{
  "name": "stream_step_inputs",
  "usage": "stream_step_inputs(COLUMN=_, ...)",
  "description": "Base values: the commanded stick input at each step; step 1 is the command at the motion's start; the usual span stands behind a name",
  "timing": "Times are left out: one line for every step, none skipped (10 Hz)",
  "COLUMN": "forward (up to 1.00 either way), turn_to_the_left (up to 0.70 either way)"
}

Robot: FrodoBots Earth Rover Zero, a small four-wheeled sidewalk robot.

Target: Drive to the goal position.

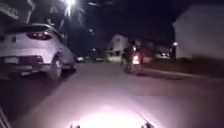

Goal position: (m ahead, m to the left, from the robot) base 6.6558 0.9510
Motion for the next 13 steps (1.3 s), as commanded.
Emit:
stream_step_inputs(forward=0.7, turn_to_the_left=0.0)
stream_step_inputs(forward=0.7, turn_to_the_left=0.0)
stream_step_inputs(forward=0.7, turn_to_the_left=0.0)
stream_step_inputs(forward=0.7, turn_to_the_left=0.0)
stream_step_inputs(forward=0.7, turn_to_the_left=0.0)
stream_step_inputs(forward=0.7, turn_to_the_left=0.0)
stream_step_inputs(forward=0.7, turn_to_the_left=0.11)
stream_step_inputs(forward=0.7, turn_to_the_left=0.35)
stream_step_inputs(forward=0.7, turn_to_the_left=0.35)
stream_step_inputs(forward=0.7, turn_to_the_left=0.3)
stream_step_inputs(forward=0.7, turn_to_the_left=0.0)
stream_step_inputs(forward=0.7, turn_to_the_left=0.0)
stream_step_inputs(forward=0.7, turn_to_the_left=0.0)
